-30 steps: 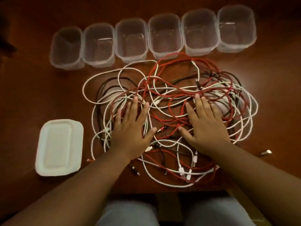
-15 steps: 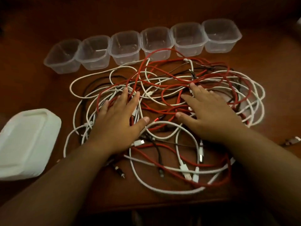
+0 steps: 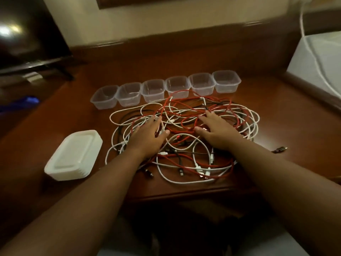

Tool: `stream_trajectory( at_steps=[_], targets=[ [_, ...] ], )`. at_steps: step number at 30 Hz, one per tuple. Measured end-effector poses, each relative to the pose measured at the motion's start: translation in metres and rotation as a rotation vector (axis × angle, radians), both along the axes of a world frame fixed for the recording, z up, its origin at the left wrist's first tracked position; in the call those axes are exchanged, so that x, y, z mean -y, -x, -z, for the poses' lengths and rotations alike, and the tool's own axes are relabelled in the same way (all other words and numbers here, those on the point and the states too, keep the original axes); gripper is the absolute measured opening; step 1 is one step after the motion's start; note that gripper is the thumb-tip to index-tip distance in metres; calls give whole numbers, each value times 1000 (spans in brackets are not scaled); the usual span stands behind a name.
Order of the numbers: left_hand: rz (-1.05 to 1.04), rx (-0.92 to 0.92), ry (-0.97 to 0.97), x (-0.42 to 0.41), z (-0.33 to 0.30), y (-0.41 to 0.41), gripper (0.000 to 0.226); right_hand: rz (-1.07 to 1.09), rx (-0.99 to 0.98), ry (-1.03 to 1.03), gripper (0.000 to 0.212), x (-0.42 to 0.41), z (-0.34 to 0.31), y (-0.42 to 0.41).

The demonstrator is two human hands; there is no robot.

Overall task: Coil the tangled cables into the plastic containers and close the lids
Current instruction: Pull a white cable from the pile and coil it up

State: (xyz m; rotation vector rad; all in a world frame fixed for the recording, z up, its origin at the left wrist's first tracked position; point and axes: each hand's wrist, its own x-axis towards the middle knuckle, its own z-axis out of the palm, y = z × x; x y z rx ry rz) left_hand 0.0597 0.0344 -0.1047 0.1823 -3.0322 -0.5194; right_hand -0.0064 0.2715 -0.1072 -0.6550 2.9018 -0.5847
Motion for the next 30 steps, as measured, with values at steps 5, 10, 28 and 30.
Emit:
stream_trajectory(
  at_steps=[5, 10, 28, 30],
  targets=[
    [201, -538, -275, 12, 6, -10, 42, 33, 106, 423, 44, -11, -4, 1],
    [444, -512, 93, 11, 4, -11, 36, -123, 155, 328, 28, -18, -35, -7],
    [227, -457, -628, -19, -44, -17, 16, -84, 491, 635, 15, 15, -56, -54],
    [189, -459, -703, -18, -45, -17, 16, -97, 536, 557, 16, 15, -53, -56]
  ],
)
